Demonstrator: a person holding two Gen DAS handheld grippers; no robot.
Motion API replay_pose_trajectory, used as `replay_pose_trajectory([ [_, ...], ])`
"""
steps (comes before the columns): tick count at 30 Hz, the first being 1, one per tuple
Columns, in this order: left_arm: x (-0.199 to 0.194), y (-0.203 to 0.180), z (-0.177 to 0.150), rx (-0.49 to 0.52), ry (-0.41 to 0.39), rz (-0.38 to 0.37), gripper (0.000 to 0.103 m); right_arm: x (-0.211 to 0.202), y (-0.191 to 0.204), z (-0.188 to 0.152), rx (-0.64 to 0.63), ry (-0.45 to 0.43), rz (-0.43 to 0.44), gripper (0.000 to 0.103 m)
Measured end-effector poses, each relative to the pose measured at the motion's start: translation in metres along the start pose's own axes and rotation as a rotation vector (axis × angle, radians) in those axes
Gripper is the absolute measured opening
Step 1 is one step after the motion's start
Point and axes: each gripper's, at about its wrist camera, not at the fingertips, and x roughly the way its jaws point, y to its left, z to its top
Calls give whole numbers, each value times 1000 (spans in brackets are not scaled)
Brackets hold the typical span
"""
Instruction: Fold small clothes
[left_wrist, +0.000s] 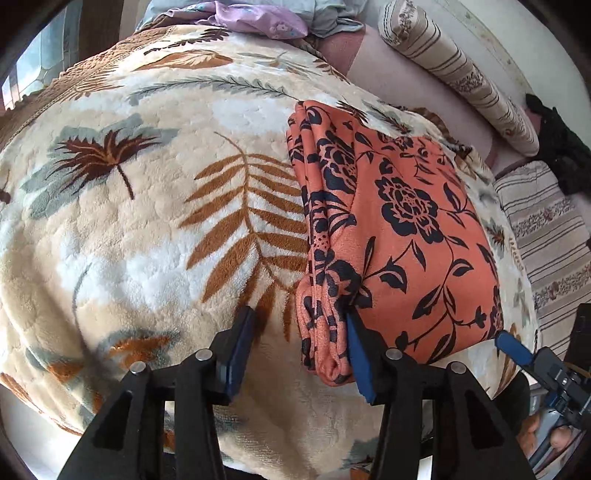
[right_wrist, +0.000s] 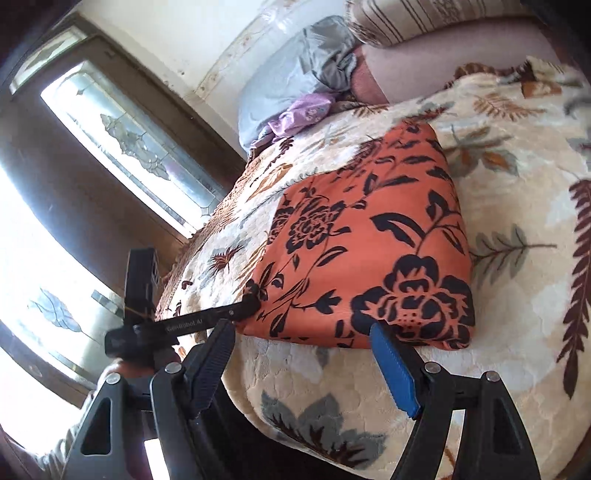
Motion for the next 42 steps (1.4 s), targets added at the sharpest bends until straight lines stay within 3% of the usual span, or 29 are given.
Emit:
replay_pose_trajectory([
  [4, -33, -19, 3, 56, -87, 24, 50, -31, -23, 10, 91, -48, 69, 78],
  [7, -51, -40, 10, 94, -168, -11, 50, -49, -52, 26, 191, -97, 73, 78],
  [9, -52, -55, 15, 132, -211, -24, 50, -45, -75, 39, 271, -80, 71, 79],
  [11, -36, -69, 23, 154, -205, -4, 50, -28, -98, 50, 360, -22, 119, 79],
  [13, -16, -73, 22, 167, -201, 61, 50, -10, -113, 58, 423, 31, 137, 79],
  [16, 21, -66, 13, 176, -133, 195, 52, 20, -119, 65, 462, 109, 158, 78],
  [18, 27, -52, 8, 117, -137, 159, 54, 33, -111, 67, 412, 155, 87, 62],
  [19, 26, -46, 7, 85, -133, 137, 56, 34, -106, 67, 382, 165, 49, 38],
  [21, 26, -41, 6, 75, -129, 120, 58, 26, -90, 65, 306, 147, -49, 33],
  [23, 26, -43, 3, 104, -135, 132, 58, 31, -93, 59, 296, 149, -89, 32],
  [25, 24, -45, 4, 108, -131, 138, 58, 32, -113, 54, 414, 131, 15, 41],
  [27, 17, -49, 7, 114, -130, 139, 57, 21, -118, 56, 458, 94, 100, 60],
  [28, 10, -52, 8, 117, -141, 137, 56, 13, -118, 59, 445, 54, 108, 77],
  [29, 2, -55, 9, 123, -164, 125, 56, 5, -118, 64, 435, 17, 98, 87],
  [31, -10, -61, 13, 129, -216, 81, 56, 2, -125, 76, 445, -11, 113, 89],
  [34, 0, -69, 21, 160, -214, 81, 57, 31, -138, 89, 492, 73, 178, 89],
  [36, 28, -65, 23, 162, -141, 166, 57, 52, -133, 93, 457, 125, 149, 75],
  [37, 36, -59, 21, 147, -134, 178, 59, 57, -128, 94, 426, 146, 97, 37],
  [40, 35, -41, 16, 65, -133, 114, 62, 44, -99, 89, 281, 101, -36, 30],
  [42, 37, -41, 14, 92, -137, 114, 62, 54, -119, 82, 357, 123, -25, 31],
])
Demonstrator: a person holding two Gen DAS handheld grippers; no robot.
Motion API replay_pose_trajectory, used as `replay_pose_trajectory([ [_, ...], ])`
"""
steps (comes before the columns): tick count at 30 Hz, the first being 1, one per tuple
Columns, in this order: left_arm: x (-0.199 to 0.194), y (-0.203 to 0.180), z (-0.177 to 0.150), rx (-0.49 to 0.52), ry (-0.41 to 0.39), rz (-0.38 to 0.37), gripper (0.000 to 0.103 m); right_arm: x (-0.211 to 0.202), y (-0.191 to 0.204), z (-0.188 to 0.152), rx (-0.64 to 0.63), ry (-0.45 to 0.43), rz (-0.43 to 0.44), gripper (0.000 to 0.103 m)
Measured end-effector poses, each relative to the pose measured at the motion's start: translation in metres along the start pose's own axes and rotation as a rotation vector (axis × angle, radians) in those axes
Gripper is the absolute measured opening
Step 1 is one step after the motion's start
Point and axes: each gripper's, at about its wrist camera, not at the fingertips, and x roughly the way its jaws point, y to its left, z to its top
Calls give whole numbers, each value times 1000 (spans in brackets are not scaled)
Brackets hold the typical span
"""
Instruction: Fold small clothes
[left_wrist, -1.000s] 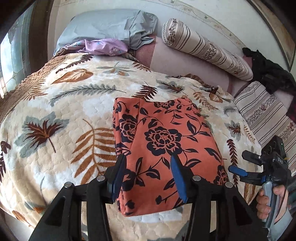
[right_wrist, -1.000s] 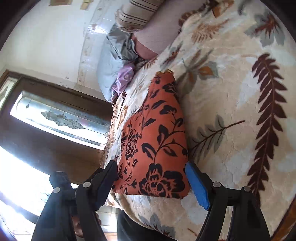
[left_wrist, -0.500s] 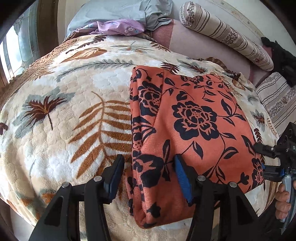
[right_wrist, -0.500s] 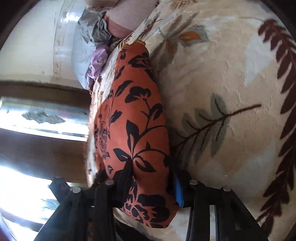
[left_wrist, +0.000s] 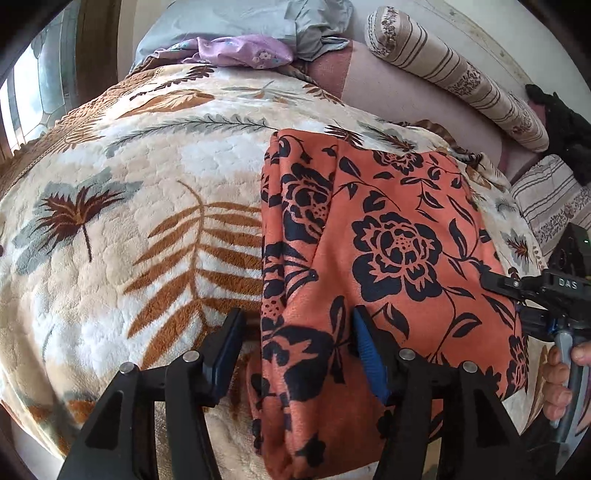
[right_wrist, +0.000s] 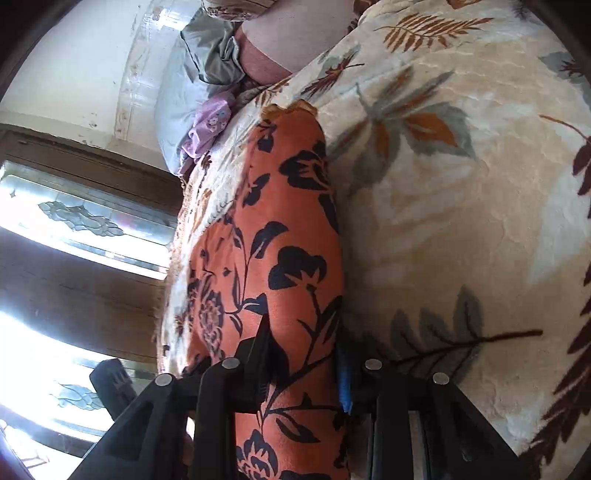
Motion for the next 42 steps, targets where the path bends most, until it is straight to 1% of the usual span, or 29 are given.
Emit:
replay_pose_trajectory([
  [1, 0, -1, 1, 3, 1, 3, 62, 0, -11, 3, 70, 0, 67, 36],
  [2, 0, 0, 2, 2, 9, 3, 62, -3, -13, 3, 93, -11, 104, 44],
  [3, -1, 1, 3, -1, 14, -1, 62, -10, -11, 2, 80, -35, 118, 52],
  [4, 0, 2, 4, -3, 16, -7, 62, -17, -7, 3, 68, -61, 144, 76],
  [5, 0, 3, 4, -4, 14, -11, 63, -24, -5, 4, 66, -87, 169, 89],
  [6, 1, 3, 3, -5, 10, -12, 63, -27, -5, 8, 70, -105, 186, 90],
  [8, 0, 3, 4, -5, 7, -8, 63, -23, -8, 22, 96, -103, 188, 90],
  [10, 0, 3, 4, -5, 7, -9, 63, -4, -10, 39, 124, -62, 186, 90],
  [11, -1, 3, 4, -5, 8, -10, 63, 3, -11, 46, 122, -40, 173, 86],
  [12, -1, 2, 4, -3, 8, -12, 63, 8, -7, 51, 102, -42, 163, 77],
  [13, -1, 2, 4, -2, 8, -11, 63, 10, -1, 55, 89, -57, 134, 30],
  [14, -1, 2, 4, -4, 7, -13, 63, 5, 2, 55, 80, -85, 131, 28],
  [15, -1, 2, 3, -5, 4, -13, 63, 6, 5, 52, 58, -100, 92, 28],
  [16, -1, 2, 1, -3, -1, -13, 65, 13, -3, 49, 82, -90, 52, 28],
  [17, 0, 1, 1, 0, -7, -12, 65, 19, -15, 49, 137, -84, 57, 29],
  [18, 0, 0, 1, 2, -6, -7, 65, 19, -21, 49, 172, -94, 96, 31],
  [19, -2, 1, 2, 1, -2, -6, 65, 15, -19, 47, 169, -105, 118, 36],
  [21, -9, 3, 5, -16, 1, -10, 65, 4, -5, 43, 131, -116, 125, 59],
  [22, -16, 5, 5, -26, -10, -10, 64, -3, 4, 41, 94, -126, 122, 81],
  [25, -41, 8, -3, -40, -86, -41, 64, -27, 23, 28, -14, -155, 69, 83],
  [26, -40, 11, -7, -43, -70, -24, 64, -33, 26, 24, -35, -159, 59, 83],
  [27, -29, 15, -12, -48, -19, -3, 64, -38, 28, 19, -50, -157, 58, 83],
  [28, -18, 22, -18, -71, 19, -27, 64, -41, 29, 14, -64, -148, 59, 83],
  [29, -18, 28, -20, -91, 1, -54, 64, -40, 32, 9, -77, -135, 48, 83],
  [31, -30, 30, -16, -123, -2, -77, 63, -42, 32, -2, -105, -117, 13, 83],
  [33, -46, 31, -11, -159, -33, -131, 63, -49, 33, -12, -124, -121, 10, 83],
  [34, -52, 30, -8, -154, -56, -142, 63, -52, 32, -16, -125, -125, 8, 83],
  [39, -62, 19, 7, -80, -73, -7, 63, -63, 19, -26, -101, -131, 0, 83],
  [42, -64, 17, 10, -79, -70, 21, 63, -67, 11, -30, -71, -135, 4, 83],
])
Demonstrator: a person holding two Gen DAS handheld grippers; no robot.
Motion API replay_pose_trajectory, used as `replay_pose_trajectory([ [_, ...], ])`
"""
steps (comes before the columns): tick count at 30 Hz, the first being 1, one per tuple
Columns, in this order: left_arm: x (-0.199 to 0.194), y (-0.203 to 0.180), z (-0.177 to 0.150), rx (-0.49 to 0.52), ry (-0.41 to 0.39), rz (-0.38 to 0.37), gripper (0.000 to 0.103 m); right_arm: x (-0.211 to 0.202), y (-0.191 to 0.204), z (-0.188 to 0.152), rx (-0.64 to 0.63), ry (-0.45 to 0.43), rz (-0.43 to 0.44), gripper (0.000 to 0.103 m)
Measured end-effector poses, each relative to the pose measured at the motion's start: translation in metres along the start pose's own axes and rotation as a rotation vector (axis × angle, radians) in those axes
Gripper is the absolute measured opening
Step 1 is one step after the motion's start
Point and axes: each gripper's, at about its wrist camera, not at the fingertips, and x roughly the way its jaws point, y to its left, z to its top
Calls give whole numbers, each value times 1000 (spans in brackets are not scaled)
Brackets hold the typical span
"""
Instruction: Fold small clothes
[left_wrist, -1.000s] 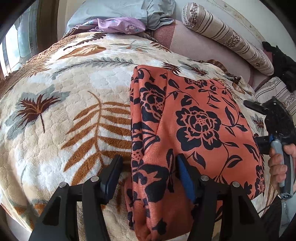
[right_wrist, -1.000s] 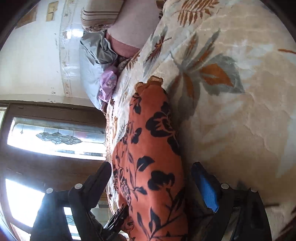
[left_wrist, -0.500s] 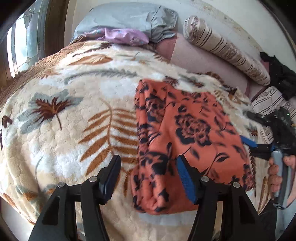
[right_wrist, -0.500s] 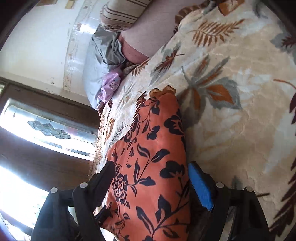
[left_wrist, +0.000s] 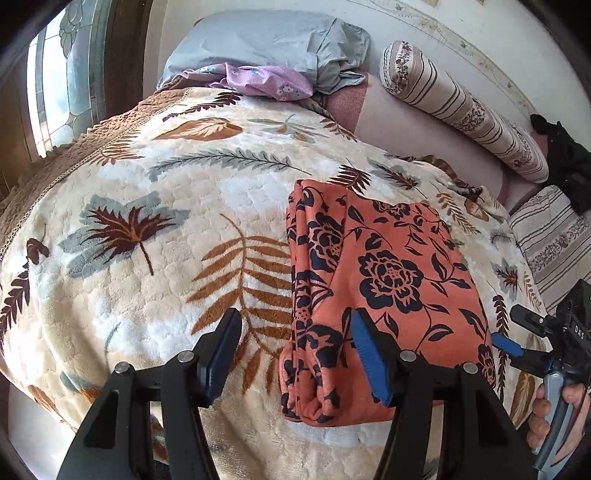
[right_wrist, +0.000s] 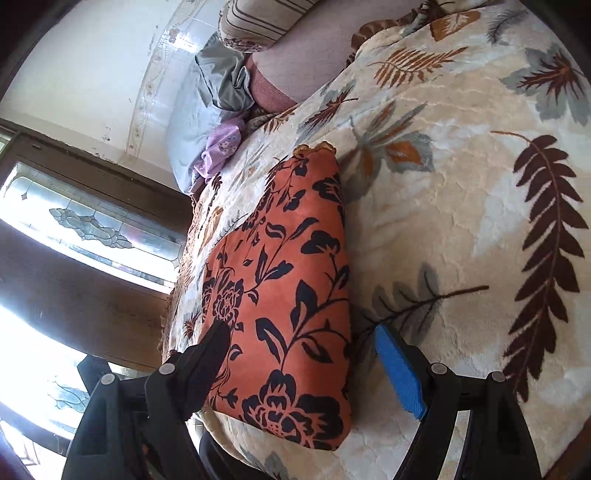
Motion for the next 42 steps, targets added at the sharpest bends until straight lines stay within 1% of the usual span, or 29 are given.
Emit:
replay_pose_trajectory([
  [5, -2, -9, -1, 24, 12, 32, 64, -7, -9, -8, 24, 5, 7, 83],
  [10, -4, -20, -2, 51, 18, 45, 64, -12, -15, -12, 33, 6, 1, 83],
  [12, -4, -23, -2, 61, 22, 48, 64, -15, -17, -12, 39, 2, 1, 85],
  [14, -3, -26, -1, 69, 25, 48, 64, -17, -19, -12, 43, -4, -2, 90],
  [20, 1, -29, 2, 73, 37, 42, 65, -18, -22, -5, 50, -8, 5, 91],
  [21, 2, -28, 4, 70, 38, 32, 68, -16, -22, -3, 51, -6, 4, 91],
  [22, 4, -26, 7, 63, 39, 11, 72, -15, -21, 0, 48, -3, 4, 91],
  [23, 5, -22, 11, 45, 38, -26, 74, -12, -20, 3, 43, -1, 4, 91],
  [25, 13, -8, 21, -28, 44, -129, 76, -6, -16, 11, 27, 3, 4, 91],
  [27, 30, 9, 33, -110, 95, -246, 76, 3, -12, 21, 15, 9, 7, 91],
  [28, 41, 15, 37, -135, 125, -267, 76, 9, -10, 27, 14, 18, 11, 91],
  [30, 61, 19, 42, -134, 169, -274, 76, 22, -5, 36, 15, 37, 19, 91],
  [31, 69, 19, 42, -128, 191, -259, 76, 26, 0, 39, 8, 42, 20, 91],
  [32, 75, 19, 41, -123, 207, -222, 75, 29, 5, 42, -4, 38, 21, 91],
  [33, 76, 19, 40, -118, 204, -194, 75, 29, 11, 44, -21, 27, 27, 91],
  [35, 64, 21, 38, -120, 156, -183, 75, 24, 28, 47, -68, 0, 33, 91],
  [37, 49, 16, 37, -91, 105, -168, 75, 21, 48, 48, -123, -3, 81, 91],
  [38, 46, 13, 38, -66, 90, -148, 75, 23, 56, 49, -132, 8, 107, 91],
  [40, 52, 12, 42, -36, 111, -96, 75, 34, 69, 51, -126, 54, 175, 91],
  [42, 60, 17, 51, -60, 129, -109, 75, 48, 77, 44, -119, 109, 205, 91],
])
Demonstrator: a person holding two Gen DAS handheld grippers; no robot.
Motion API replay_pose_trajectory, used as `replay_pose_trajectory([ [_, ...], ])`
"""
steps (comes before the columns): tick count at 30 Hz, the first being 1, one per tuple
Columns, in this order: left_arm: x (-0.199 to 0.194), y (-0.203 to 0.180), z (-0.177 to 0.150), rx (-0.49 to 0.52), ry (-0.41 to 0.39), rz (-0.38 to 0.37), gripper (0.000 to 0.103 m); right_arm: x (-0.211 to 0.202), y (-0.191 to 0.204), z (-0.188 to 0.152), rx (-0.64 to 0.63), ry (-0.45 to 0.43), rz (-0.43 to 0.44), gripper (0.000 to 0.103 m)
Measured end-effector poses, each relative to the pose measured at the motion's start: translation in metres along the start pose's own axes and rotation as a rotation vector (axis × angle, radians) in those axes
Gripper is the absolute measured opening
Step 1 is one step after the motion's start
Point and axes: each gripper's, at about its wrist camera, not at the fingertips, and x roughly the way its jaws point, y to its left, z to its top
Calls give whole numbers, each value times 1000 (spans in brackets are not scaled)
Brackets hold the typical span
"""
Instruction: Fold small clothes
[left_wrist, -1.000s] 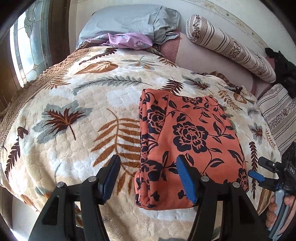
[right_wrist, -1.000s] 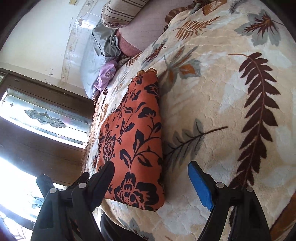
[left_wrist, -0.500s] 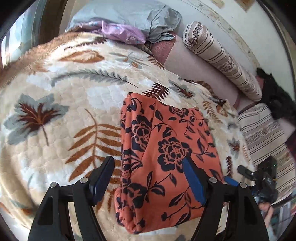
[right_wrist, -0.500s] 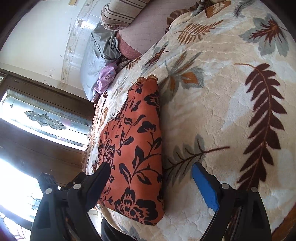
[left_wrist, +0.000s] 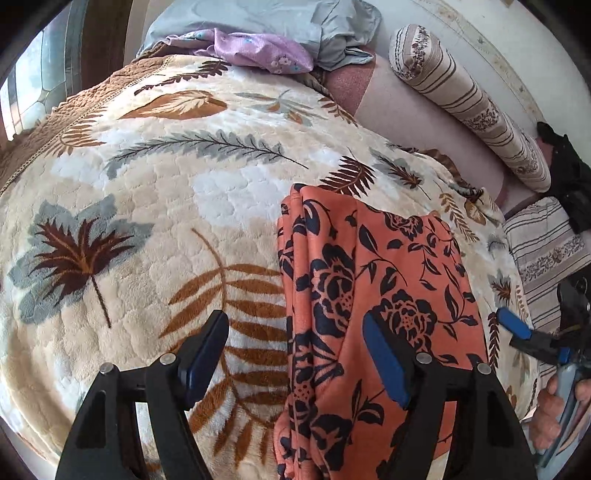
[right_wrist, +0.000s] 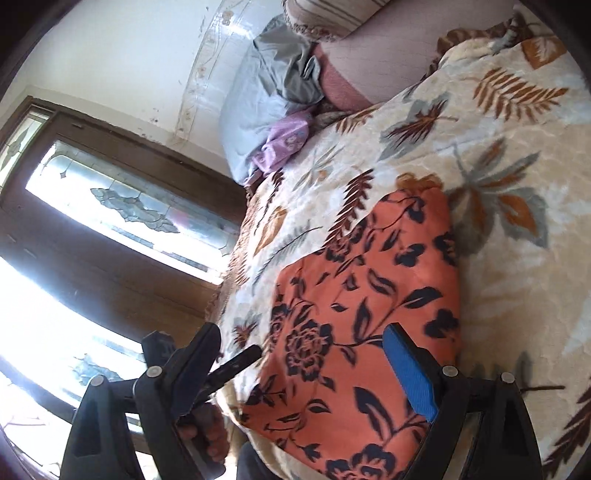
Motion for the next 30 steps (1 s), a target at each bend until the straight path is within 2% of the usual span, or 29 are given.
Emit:
replay_pose_trajectory([
  [2, 5, 6, 16, -50, 13, -65, 75, 17, 3, -15, -28, 65, 5, 91],
  [4, 14, 6, 29, -61, 40, -149, 75, 32, 0, -33, -51, 114, -28, 91],
  [6, 34, -2, 41, -24, 82, -140, 72, 39, -3, -43, -87, 105, -70, 91],
  [7, 46, -4, 45, -26, 120, -141, 51, 39, -2, -45, -100, 96, -72, 91],
  [8, 60, -2, 49, -45, 166, -140, 40, 38, -2, -45, -97, 96, -72, 91],
  [9, 68, 3, 54, -71, 185, -147, 33, 38, -2, -44, -92, 96, -71, 91],
  [11, 69, 7, 65, -72, 145, -138, 26, 39, -3, -44, -86, 105, -66, 91],
  [13, 71, 9, 70, -35, 116, -83, 27, 39, -4, -43, -89, 104, -56, 91],
  [15, 74, 10, 68, -44, 135, -87, 27, 39, -5, -45, -96, 102, -60, 91],
  [18, 55, 0, 63, 9, 75, -60, 27, 37, -5, -45, -99, 99, -67, 91],
  [20, 35, -4, 59, 16, 41, -47, 34, 34, -5, -44, -90, 97, -70, 91],
  [22, 10, -6, 48, 22, 13, -124, 48, 29, -1, -44, -74, 92, -73, 91],
  [25, -29, -14, 13, 63, -23, -166, 50, 12, 9, -51, -81, 64, -37, 91],
  [28, -39, -16, -30, 64, 17, -184, 50, 0, 8, -61, -68, 55, -15, 91],
  [29, -34, -13, -43, 61, 46, -162, 50, 0, 4, -64, -51, 61, -6, 91],
  [30, -24, -9, -55, 59, 78, -115, 44, 2, -3, -66, -33, 70, -19, 91],
])
